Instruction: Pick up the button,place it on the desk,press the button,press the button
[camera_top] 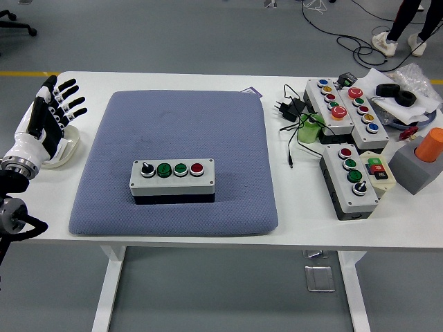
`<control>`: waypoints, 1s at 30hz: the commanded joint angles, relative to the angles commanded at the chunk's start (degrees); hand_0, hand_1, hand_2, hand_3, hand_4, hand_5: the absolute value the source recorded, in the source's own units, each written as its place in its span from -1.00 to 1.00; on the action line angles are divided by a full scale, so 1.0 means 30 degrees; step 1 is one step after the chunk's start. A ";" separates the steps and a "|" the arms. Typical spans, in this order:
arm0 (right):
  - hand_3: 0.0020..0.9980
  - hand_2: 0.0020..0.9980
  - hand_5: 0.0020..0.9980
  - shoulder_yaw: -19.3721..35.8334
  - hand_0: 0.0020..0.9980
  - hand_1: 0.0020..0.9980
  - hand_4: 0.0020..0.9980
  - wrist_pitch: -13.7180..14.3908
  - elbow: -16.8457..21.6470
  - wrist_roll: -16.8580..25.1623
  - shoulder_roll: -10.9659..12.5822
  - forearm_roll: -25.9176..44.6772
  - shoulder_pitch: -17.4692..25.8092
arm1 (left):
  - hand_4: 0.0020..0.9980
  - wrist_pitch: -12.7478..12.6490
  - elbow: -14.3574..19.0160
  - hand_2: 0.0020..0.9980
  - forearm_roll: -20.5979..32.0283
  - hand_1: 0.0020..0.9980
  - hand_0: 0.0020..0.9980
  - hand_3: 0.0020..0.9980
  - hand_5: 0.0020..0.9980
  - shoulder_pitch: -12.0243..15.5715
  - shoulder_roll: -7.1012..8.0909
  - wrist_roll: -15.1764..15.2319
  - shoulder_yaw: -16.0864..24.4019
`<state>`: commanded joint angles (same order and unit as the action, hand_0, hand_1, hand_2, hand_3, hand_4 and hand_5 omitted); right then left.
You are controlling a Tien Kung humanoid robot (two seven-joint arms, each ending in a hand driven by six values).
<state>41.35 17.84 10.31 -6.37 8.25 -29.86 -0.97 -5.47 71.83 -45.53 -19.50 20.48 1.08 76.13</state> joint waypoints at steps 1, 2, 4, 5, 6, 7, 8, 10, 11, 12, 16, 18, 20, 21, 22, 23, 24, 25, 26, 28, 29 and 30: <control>0.17 0.09 -0.96 -0.0005 0.26 -0.01 -0.46 0.0001 0.0000 0.0004 0.0001 0.0012 -0.0013 | 0.22 0.0229 -0.0016 0.82 0.0016 0.73 0.55 0.73 1.00 0.0020 0.0042 -0.0020 0.0010; 0.17 0.09 -0.96 -0.0009 0.26 -0.01 -0.46 0.0002 0.0000 0.0007 0.0002 0.0024 -0.0025 | 0.22 0.0457 -0.0026 0.81 0.0032 0.72 0.52 0.72 1.00 0.0034 0.0080 -0.0034 0.0013; 0.17 0.09 -0.96 -0.0010 0.26 -0.01 -0.46 0.0003 0.0000 0.0014 0.0008 0.0044 -0.0050 | 0.22 0.0666 -0.0029 0.81 0.0051 0.72 0.52 0.72 1.00 0.0044 0.0162 0.0017 -0.0020; 0.17 0.09 -0.96 -0.0003 0.26 -0.01 -0.46 0.0004 0.0000 0.0024 0.0015 0.0050 -0.0058 | 0.22 0.0755 -0.0020 0.81 0.0078 0.72 0.52 0.72 1.00 0.0069 0.0205 0.0073 -0.0004; 0.17 0.09 -0.96 0.0000 0.26 -0.01 -0.46 0.0004 0.0000 0.0027 0.0017 0.0052 -0.0060 | 0.22 0.0779 -0.0018 0.81 0.0087 0.72 0.52 0.72 1.00 0.0077 0.0217 0.0090 0.0002; 0.17 0.09 -0.96 0.0000 0.26 -0.01 -0.46 0.0001 0.0000 0.0032 0.0024 0.0048 -0.0070 | 0.22 0.0805 -0.0016 0.81 0.0108 0.72 0.52 0.72 1.00 0.0085 0.0224 0.0107 0.0023; 0.17 0.09 -0.96 -0.0025 0.26 -0.01 -0.46 -0.0003 0.0000 0.0036 0.0031 0.0068 -0.0094 | 0.22 0.0847 -0.0012 0.81 0.0124 0.72 0.52 0.72 1.00 0.0083 0.0235 0.0119 0.0048; 0.17 0.09 -0.96 -0.0056 0.26 -0.01 -0.46 -0.0007 0.0000 0.0046 0.0031 0.0113 -0.0123 | 0.22 0.0902 0.0003 0.81 0.0130 0.72 0.52 0.72 1.00 0.0061 0.0239 0.0129 0.0060; 0.17 0.09 -0.96 -0.0061 0.26 -0.01 -0.46 -0.0007 0.0000 0.0049 0.0031 0.0122 -0.0127 | 0.22 0.0911 0.0006 0.81 0.0131 0.72 0.52 0.72 1.00 0.0056 0.0239 0.0130 0.0061; 0.17 0.09 -0.96 -0.0059 0.26 -0.01 -0.46 -0.0005 0.0000 0.0046 0.0030 0.0126 -0.0166 | 0.22 0.0976 0.0054 0.81 0.0136 0.72 0.52 0.72 1.00 0.0061 0.0243 0.0134 0.0094; 0.17 0.09 -0.96 -0.0060 0.26 -0.01 -0.46 -0.0015 0.0000 0.0049 0.0048 0.0076 -0.0258 | 0.22 0.1067 0.0141 0.81 0.0138 0.72 0.52 0.72 1.00 0.0141 0.0271 0.0136 0.0214; 0.17 0.09 -0.96 -0.0097 0.26 -0.01 -0.46 -0.0017 0.0000 0.0071 0.0062 0.0102 -0.0290 | 0.22 0.1079 0.0164 0.81 0.0163 0.72 0.52 0.72 1.00 0.0241 0.0284 0.0135 0.0329; 0.17 0.09 -0.96 -0.0163 0.26 -0.01 -0.46 -0.0020 0.0000 0.0098 0.0073 0.0180 -0.0311 | 0.22 0.1054 0.0164 0.81 0.0157 0.72 0.52 0.72 1.00 0.0288 0.0283 0.0117 0.0407; 0.17 0.09 -0.96 -0.0149 0.26 -0.01 -0.47 -0.0016 0.0000 0.0102 0.0076 0.0169 -0.0331 | 0.22 0.1069 0.0163 0.80 0.0179 0.72 0.52 0.72 1.00 0.0299 0.0285 0.0136 0.0425; 0.17 0.09 -0.96 -0.0145 0.26 -0.01 -0.47 -0.0013 0.0000 0.0106 0.0080 0.0166 -0.0343 | 0.22 0.1079 0.0163 0.80 0.0191 0.72 0.52 0.72 1.00 0.0303 0.0286 0.0153 0.0430; 0.17 0.09 -0.96 -0.0145 0.26 -0.01 -0.47 -0.0011 0.0000 0.0109 0.0083 0.0167 -0.0351 | 0.22 0.1084 0.0163 0.80 0.0197 0.72 0.52 0.72 1.00 0.0305 0.0288 0.0163 0.0431; 0.17 0.09 -0.96 -0.0143 0.26 -0.01 -0.47 -0.0013 0.0000 0.0117 0.0091 0.0155 -0.0373 | 0.22 0.1100 0.0161 0.80 0.0222 0.72 0.52 0.72 1.00 0.0289 0.0284 0.0195 0.0416; 0.17 0.09 -0.96 -0.0142 0.26 -0.01 -0.47 -0.0013 0.0000 0.0120 0.0094 0.0151 -0.0381 | 0.22 0.1106 0.0161 0.80 0.0232 0.72 0.52 0.72 1.00 0.0283 0.0283 0.0207 0.0410; 0.17 0.09 -0.96 -0.0145 0.26 -0.01 -0.47 -0.0013 0.0000 0.0127 0.0097 0.0151 -0.0388 | 0.22 0.1118 0.0169 0.80 0.0235 0.72 0.52 0.72 1.00 0.0288 0.0275 0.0219 0.0423; 0.17 0.09 -0.97 -0.0162 0.26 -0.01 -0.47 -0.0014 0.0000 0.0157 0.0107 0.0159 -0.0409 | 0.22 0.1165 0.0220 0.80 0.0230 0.72 0.53 0.72 1.00 0.0326 0.0232 0.0256 0.0505; 0.17 0.09 -0.97 -0.0180 0.26 -0.01 -0.47 -0.0016 0.0000 0.0175 0.0116 0.0164 -0.0426 | 0.22 0.1173 0.0273 0.80 0.0199 0.72 0.53 0.72 1.00 0.0383 0.0190 0.0258 0.0597; 0.17 0.09 -0.97 -0.0177 0.26 -0.01 -0.47 -0.0020 0.0000 0.0184 0.0121 0.0148 -0.0439 | 0.22 0.1169 0.0326 0.80 0.0173 0.72 0.53 0.72 1.00 0.0444 0.0149 0.0258 0.0681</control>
<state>40.82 17.78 10.31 -5.82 8.61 -29.42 -2.29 -1.96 72.81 -45.01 -18.17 20.93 1.85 78.17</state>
